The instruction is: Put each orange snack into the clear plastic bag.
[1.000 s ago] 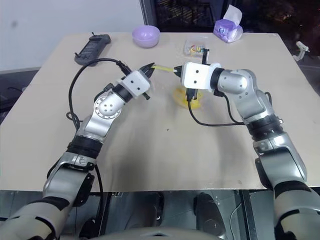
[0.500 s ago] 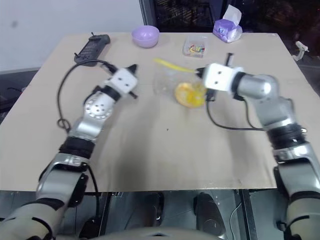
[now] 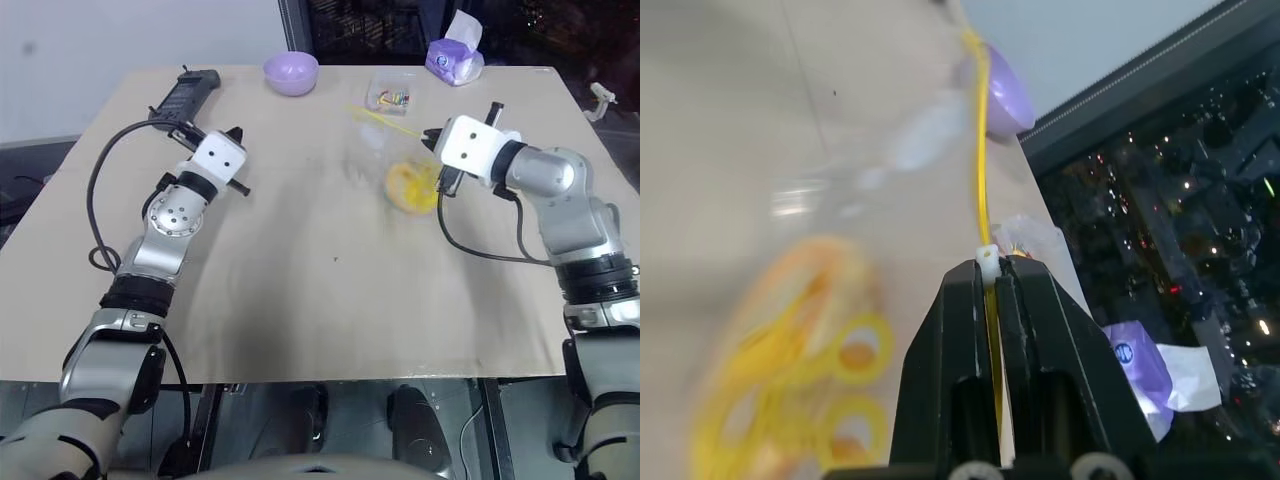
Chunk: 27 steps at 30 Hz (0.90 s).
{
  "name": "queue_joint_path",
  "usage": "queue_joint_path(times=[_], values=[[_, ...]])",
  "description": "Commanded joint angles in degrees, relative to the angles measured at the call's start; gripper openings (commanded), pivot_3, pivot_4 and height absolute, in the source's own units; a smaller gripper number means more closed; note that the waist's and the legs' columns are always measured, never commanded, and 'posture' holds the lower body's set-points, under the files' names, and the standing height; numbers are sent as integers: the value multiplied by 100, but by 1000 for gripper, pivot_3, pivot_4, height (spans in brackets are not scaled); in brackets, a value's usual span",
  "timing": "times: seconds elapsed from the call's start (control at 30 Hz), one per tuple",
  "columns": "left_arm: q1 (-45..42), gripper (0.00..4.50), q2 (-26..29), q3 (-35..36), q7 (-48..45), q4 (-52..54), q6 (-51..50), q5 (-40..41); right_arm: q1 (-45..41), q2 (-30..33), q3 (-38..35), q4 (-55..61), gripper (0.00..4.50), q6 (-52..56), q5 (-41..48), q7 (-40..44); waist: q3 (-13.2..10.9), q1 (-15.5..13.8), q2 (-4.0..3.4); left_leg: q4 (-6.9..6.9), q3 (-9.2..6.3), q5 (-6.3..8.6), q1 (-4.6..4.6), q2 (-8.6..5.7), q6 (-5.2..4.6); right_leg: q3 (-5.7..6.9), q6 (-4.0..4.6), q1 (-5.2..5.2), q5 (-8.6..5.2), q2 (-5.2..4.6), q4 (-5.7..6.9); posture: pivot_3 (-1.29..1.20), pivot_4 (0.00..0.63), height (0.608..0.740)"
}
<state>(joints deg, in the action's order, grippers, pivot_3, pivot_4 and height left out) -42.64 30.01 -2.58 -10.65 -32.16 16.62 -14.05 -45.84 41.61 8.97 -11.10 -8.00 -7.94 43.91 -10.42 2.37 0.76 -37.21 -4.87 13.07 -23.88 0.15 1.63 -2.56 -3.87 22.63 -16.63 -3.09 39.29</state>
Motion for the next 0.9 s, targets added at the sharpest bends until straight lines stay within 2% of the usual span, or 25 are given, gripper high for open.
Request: queue_joint_path(times=[0.03,0.07,0.1,0.17,0.33,0.57,0.9], values=[[-45,0,-305,34,-903,543,552,958,-123,-62,-140,197,3,-28,60,-30,0,-29,0,-1,1,0,0,0,0,0,0,0,0,-1,1,0,150,740],[-2,0,-360,11,-1163,670,504,1134,-146,-94,-118,174,3,-44,47,-31,0,-36,0,-5,1,0,-2,0,1,1,0,0,0,-2,1,0,150,740],[45,394,-390,-29,-1367,774,462,1227,-190,-152,-84,145,0,-67,34,-31,0,-33,0,-7,0,0,-4,0,1,1,0,0,0,-2,1,0,150,740],[100,748,-425,-68,-1595,899,433,1301,-262,-266,-36,120,0,-92,16,-22,0,1,0,-8,2,0,-4,0,1,-1,0,0,0,-2,1,0,150,740],[122,2927,-522,-131,-1901,980,380,1342,-357,-478,61,128,0,-128,-9,16,0,16,0,-7,4,0,5,1,0,-5,0,1,0,2,12,0,150,740],[68,2927,-519,-50,-2083,1041,407,1473,-380,-611,176,150,0,-368,-88,96,0,6,0,-17,3,0,4,0,-1,-5,0,1,0,2,23,0,150,740],[-196,2927,-437,204,-2185,888,336,1679,36,-630,408,552,0,-657,-23,484,0,7,0,-19,2,0,4,0,-1,-5,0,1,0,2,24,0,150,740]])
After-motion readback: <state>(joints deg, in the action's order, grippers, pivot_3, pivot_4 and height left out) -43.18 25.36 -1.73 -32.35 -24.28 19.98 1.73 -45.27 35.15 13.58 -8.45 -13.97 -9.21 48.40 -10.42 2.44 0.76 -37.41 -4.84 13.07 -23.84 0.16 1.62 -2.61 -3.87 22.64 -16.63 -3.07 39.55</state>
